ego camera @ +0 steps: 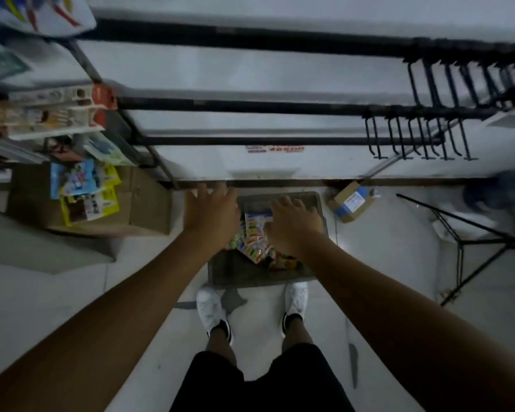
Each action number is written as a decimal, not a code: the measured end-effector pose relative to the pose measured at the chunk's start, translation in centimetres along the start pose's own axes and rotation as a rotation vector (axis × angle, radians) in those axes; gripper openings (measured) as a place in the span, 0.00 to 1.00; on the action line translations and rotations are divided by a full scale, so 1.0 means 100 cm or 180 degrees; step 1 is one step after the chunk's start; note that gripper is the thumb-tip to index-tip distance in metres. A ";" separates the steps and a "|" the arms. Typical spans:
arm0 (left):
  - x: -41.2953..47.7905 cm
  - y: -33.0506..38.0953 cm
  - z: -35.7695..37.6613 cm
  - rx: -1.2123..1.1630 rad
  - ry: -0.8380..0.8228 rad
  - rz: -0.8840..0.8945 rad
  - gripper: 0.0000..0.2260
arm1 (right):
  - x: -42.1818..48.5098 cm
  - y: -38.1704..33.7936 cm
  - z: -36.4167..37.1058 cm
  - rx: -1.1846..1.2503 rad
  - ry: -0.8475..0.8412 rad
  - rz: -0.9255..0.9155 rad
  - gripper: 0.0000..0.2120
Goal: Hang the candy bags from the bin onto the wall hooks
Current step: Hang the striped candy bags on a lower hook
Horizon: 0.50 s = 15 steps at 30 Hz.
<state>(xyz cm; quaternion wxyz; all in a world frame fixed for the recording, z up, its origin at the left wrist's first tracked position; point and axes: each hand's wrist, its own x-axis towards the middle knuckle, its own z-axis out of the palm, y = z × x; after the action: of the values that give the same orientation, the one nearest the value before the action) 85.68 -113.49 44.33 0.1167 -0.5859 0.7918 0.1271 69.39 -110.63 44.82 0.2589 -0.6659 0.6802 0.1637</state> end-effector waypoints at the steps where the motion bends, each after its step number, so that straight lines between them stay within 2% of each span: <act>1: 0.002 0.001 0.012 -0.0008 -0.0045 0.0003 0.17 | 0.004 0.002 0.010 0.0004 -0.0059 0.0021 0.28; 7: 0.020 0.006 0.074 -0.0199 -0.0267 -0.0020 0.19 | 0.037 0.023 0.074 0.0074 -0.0219 0.0105 0.29; 15: 0.061 0.004 0.168 -0.0213 -0.0332 -0.0130 0.20 | 0.099 0.051 0.173 0.0152 -0.0440 0.0137 0.27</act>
<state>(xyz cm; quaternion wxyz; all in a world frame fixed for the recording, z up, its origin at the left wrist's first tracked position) 84.14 -113.14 26.57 0.1406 -0.5981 0.7678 0.1814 66.87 -108.65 24.49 0.3175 -0.6319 0.6786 0.1986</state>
